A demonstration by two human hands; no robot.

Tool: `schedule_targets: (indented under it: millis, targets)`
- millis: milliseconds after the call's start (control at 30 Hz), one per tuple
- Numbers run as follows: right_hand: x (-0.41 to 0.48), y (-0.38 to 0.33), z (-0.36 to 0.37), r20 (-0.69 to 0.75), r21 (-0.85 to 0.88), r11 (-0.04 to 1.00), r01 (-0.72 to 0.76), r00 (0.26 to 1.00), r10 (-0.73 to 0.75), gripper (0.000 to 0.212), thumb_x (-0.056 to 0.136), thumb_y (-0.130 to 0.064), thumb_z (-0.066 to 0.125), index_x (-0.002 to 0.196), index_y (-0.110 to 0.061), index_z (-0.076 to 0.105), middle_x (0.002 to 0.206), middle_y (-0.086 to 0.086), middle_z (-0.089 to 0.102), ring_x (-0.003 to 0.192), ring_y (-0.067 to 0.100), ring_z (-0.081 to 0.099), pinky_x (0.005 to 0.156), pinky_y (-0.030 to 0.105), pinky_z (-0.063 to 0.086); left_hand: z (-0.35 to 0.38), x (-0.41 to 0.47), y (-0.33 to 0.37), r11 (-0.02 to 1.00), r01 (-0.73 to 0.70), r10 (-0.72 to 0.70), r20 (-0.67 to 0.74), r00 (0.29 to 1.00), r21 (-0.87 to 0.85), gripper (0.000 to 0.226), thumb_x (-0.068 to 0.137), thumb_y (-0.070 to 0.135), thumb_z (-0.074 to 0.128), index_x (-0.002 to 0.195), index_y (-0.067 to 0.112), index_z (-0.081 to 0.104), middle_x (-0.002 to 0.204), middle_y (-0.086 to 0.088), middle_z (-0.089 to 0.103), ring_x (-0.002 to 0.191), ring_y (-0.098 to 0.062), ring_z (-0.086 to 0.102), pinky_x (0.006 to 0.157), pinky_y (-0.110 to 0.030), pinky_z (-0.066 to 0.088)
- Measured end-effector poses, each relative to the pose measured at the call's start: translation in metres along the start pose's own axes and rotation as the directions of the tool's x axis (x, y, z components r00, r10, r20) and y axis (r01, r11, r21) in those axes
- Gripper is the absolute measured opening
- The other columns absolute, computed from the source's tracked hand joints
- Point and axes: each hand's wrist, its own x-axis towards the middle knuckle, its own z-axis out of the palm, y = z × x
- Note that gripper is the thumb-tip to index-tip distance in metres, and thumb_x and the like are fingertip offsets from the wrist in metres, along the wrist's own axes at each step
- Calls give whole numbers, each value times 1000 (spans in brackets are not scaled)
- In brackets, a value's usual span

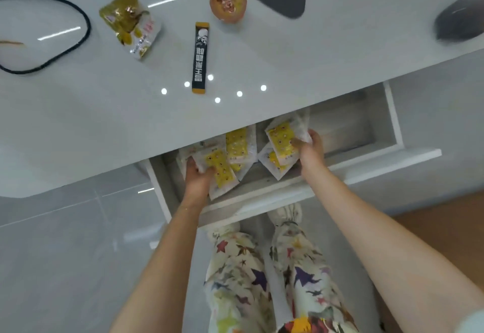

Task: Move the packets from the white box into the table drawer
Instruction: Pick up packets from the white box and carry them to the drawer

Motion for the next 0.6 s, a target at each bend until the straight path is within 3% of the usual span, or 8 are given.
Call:
schedule_targets:
  millis: [67,133,200,300,367,433,500,600]
  targets:
    - [8,8,1,0,-59,998,-18,1000,18,45,89,-4,57,128,-22,46,115,4,59,103,27,61,91,46,52,3,4,-6,999,-29,30,-7,1000,34,38,88,-12,54,106,21,55,110,-3,61,111,-26,57,104,-45,44]
    - [11,12,1,-2,-165,986,-12,1000,12,45,89,-1,55,129,-19,47,118,7,60,104,28,60,93,45,51,0,4,-11,999,-22,23,-3,1000,37,36,89,-10,55,100,24,57,106,-3,63,105,-25,60,104,-50,44]
    - [6,13,0,28,-228,973,21,1000,-15,48,86,2,56,131,-14,46,116,6,60,106,28,60,89,38,52,-3,-2,-14,999,-27,27,-1,1000,36,37,89,-4,58,117,19,55,118,-7,62,114,-26,58,105,-51,43]
    - [-23,4,-4,80,-368,912,180,984,-162,51,85,-2,60,132,-15,45,111,-4,56,98,15,56,71,11,48,-6,-29,4,992,-74,80,-50,996,106,62,89,0,61,143,14,36,130,6,47,119,-11,46,102,-30,39]
    - [-42,0,-9,145,-499,804,323,946,-291,58,81,-8,63,135,-19,45,125,1,56,110,17,56,84,20,51,-9,-47,14,975,-136,148,-60,987,175,63,90,5,62,145,16,34,134,9,44,123,-8,42,101,-28,38]
    - [-73,-12,-15,252,-609,662,437,898,-362,60,85,-15,66,139,-20,42,138,3,49,126,21,45,103,36,42,-17,-72,28,957,-175,190,-42,981,233,63,91,14,63,146,18,34,147,2,41,135,-15,37,110,-35,35]
    - [-109,-29,-21,373,-661,512,549,832,-411,59,88,-23,64,141,-21,40,144,1,44,134,22,35,112,42,32,-24,-102,43,949,-203,215,-23,976,243,60,92,21,63,145,22,36,150,2,39,139,-15,34,114,-39,32]
    - [-164,-58,-26,521,-744,191,640,735,-433,62,91,-30,56,147,-27,29,154,-2,31,144,22,20,118,45,16,-36,-149,65,883,-305,332,-18,943,356,57,92,35,62,143,28,39,147,6,44,135,-13,39,112,-44,36]
